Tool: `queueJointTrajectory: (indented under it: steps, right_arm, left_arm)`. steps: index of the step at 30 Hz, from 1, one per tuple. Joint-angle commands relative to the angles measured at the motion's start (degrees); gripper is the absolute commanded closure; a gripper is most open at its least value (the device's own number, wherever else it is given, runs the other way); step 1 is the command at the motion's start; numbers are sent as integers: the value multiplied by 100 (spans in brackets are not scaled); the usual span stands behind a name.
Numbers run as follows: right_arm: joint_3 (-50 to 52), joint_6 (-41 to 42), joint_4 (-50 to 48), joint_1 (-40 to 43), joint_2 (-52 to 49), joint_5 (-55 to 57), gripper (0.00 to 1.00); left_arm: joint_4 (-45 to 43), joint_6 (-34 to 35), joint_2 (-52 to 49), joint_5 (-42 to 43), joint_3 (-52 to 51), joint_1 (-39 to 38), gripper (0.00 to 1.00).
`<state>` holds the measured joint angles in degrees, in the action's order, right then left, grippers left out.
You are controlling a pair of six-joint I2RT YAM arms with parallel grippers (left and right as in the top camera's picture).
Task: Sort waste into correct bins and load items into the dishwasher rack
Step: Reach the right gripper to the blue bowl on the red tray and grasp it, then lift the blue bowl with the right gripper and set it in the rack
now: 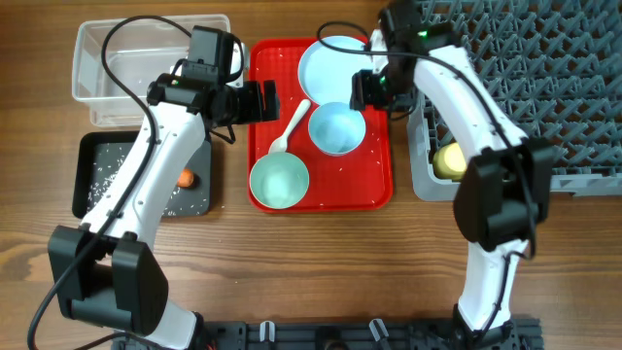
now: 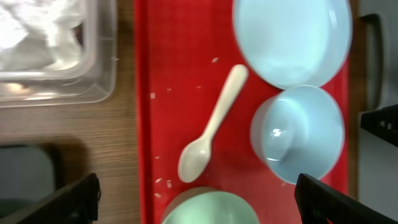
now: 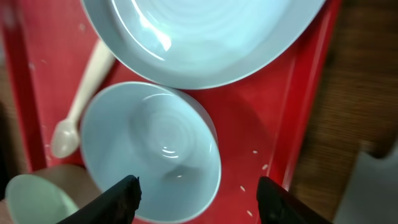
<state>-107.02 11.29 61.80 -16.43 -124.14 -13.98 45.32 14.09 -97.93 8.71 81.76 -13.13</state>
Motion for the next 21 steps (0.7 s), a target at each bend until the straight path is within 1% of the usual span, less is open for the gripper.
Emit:
queueJointTrajectory:
  steps: [1,3,4,7,8,10,11,12,17,18,21]
  right_arm:
    - [94,-66,-44,-50,-369,-111,40]
    - [140,-68,-42,-50,-584,-111,42]
    - [140,-70,-35,-50,-662,-111,46]
    - [140,-61,-28,-50,-750,-111,62]
    - [140,-61,-31,-50,-750,-111,68]
    - [140,-63,-24,-48,-750,-111,85]
    - [140,-61,-11,-48,-750,-111,89]
    - [140,-63,0,-46,-750,-111,96]
    - [35,-61,42,35,-654,-70,96]
    - [-90,-61,118,103,-535,-57,96]
    - [-828,-59,452,326,107,595,96]
  left_arm:
    - [76,0,-37,-798,33,-9,0]
    - [76,221,-37,-1180,33,-7,0]
    - [74,409,-37,-1419,33,-2,0]
    - [66,437,-37,-1471,33,17,0]
    - [66,439,-37,-1469,33,17,0]
    - [61,442,-37,-1460,33,17,0]
    - [57,442,-37,-1460,33,17,0]
    - [59,439,-37,-1460,33,17,0]
    - [61,439,-37,-1460,33,17,0]
    - [61,439,-37,-1460,33,17,0]
    - [61,439,-37,-1460,33,17,0]
